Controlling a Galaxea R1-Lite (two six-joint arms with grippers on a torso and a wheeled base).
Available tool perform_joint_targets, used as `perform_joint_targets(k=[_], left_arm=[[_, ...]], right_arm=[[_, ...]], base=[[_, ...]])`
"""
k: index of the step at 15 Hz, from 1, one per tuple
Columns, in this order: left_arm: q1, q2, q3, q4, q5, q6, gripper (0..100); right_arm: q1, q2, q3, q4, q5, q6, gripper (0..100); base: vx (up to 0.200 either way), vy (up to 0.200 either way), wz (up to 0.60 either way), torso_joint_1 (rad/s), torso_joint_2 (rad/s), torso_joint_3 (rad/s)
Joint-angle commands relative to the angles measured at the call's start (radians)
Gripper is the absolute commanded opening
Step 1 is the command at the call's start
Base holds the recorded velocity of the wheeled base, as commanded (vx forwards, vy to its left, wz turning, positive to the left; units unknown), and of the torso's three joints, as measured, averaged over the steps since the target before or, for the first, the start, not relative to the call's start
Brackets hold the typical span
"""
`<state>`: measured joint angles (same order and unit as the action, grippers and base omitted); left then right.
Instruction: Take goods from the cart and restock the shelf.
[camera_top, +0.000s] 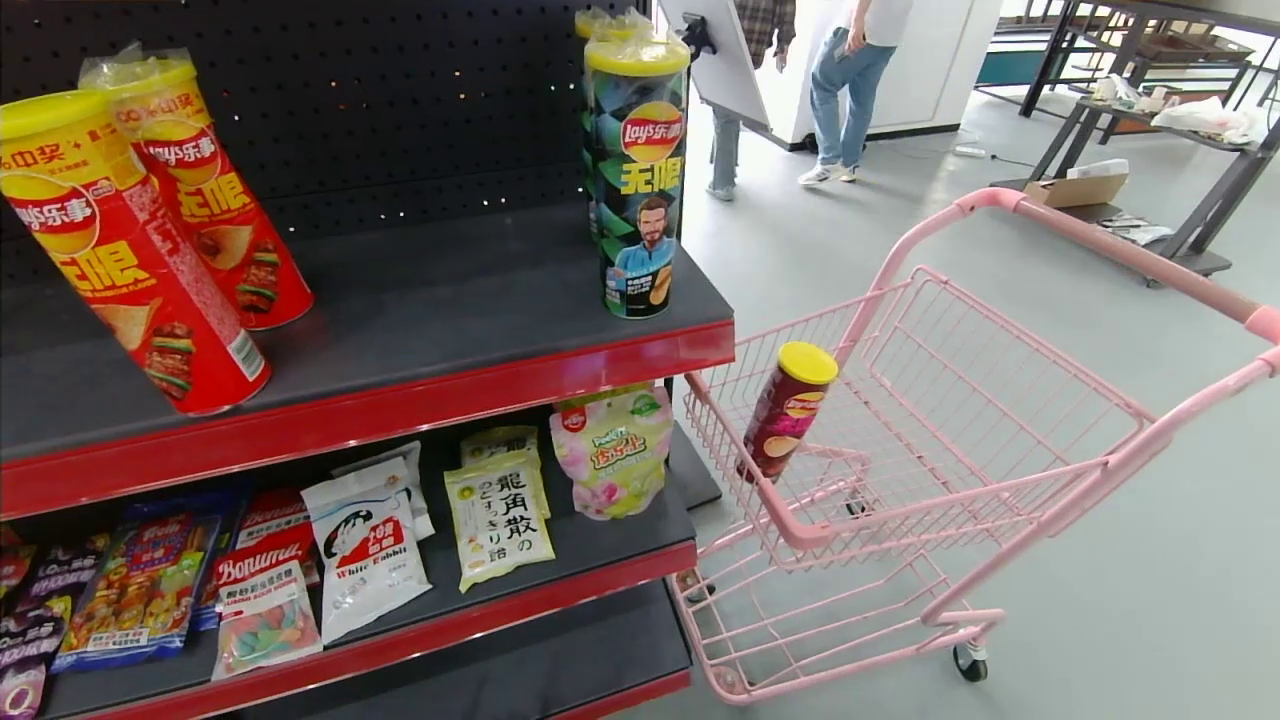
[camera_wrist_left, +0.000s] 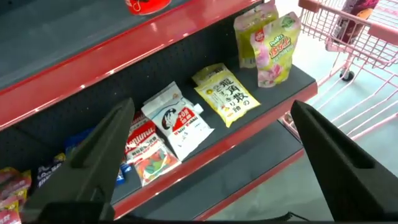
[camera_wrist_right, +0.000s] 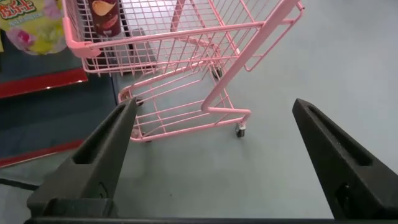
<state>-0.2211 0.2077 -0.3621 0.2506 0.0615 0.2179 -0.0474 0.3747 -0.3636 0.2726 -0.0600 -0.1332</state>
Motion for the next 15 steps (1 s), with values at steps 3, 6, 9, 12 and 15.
perform_joint_targets(k=[3,6,9,12,15], left_arm=[[0.0,0.001,0.0,0.001,0.0,0.012,100],[0.0,0.001,-0.001,0.001,0.0,0.015,100],[0.0,0.001,-0.001,0.001,0.0,0.031,100],[0.0,0.002,-0.004,0.001,0.0,0.049,100],[0.002,0.027,-0.034,-0.001,0.003,0.048,100]], right_arm=[[0.0,-0.014,0.012,0.005,0.0,0.0,100],[0.0,-0.026,0.022,0.01,-0.001,0.0,100],[0.0,-0.016,0.026,0.007,-0.003,-0.013,100],[0.003,0.196,-0.155,-0.012,0.025,0.03,100],[0.018,0.555,-0.354,-0.237,0.032,0.099,100]], base=[[0.0,0.0,0.0,-0.115,0.36,0.245],[0.0,0.0,0.0,-0.141,0.5,0.349],[0.0,0.0,0.0,-0.119,0.49,0.367],[0.0,0.0,0.0,-0.04,0.17,0.136],[0.0,0.0,0.0,-0.004,0.02,0.012]])
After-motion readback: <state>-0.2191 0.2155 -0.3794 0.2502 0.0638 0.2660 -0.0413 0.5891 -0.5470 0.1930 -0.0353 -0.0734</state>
